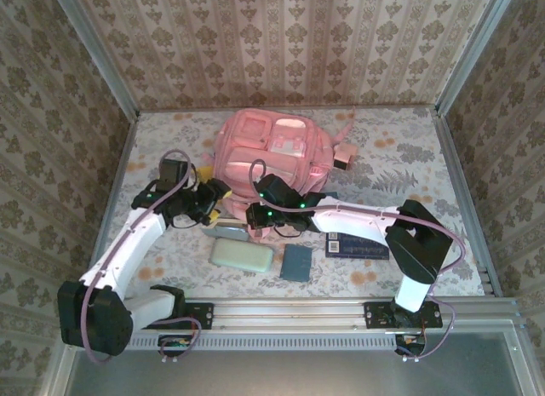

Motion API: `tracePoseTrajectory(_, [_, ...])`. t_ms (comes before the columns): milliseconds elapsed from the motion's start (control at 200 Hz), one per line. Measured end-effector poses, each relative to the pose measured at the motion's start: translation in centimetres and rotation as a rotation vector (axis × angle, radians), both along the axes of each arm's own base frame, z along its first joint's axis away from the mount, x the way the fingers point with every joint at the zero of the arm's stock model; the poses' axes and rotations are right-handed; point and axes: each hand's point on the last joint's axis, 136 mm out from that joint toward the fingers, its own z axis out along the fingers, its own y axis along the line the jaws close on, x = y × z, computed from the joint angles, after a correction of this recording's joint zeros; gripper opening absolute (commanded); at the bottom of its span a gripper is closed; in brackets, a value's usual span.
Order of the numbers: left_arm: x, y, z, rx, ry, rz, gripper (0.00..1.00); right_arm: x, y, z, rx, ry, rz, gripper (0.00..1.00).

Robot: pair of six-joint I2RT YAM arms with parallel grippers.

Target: Pack the student bag

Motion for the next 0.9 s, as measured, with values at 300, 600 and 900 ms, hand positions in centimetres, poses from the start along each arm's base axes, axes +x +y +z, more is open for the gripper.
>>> tracePoseTrajectory(300, [2.1, -1.6, -2.6, -0.007, 0.061, 0.032, 0.60, -0.2, 0.1, 0.0, 0.000, -0.001, 0.005, 0.00])
tracePoseTrajectory(600, [3.2, -2.7, -4.9, 0.015, 0.106, 0.028, 0.13, -0.2, 0.1, -0.1, -0.008, -0.005, 0.003, 0.00])
tracePoseTrajectory(900, [4.1, -1.9, -4.1, 0.024, 0.097, 0.057, 0.00, -0.3, -0.6, -0.3, -0.048, -0.032, 0.006, 0.00])
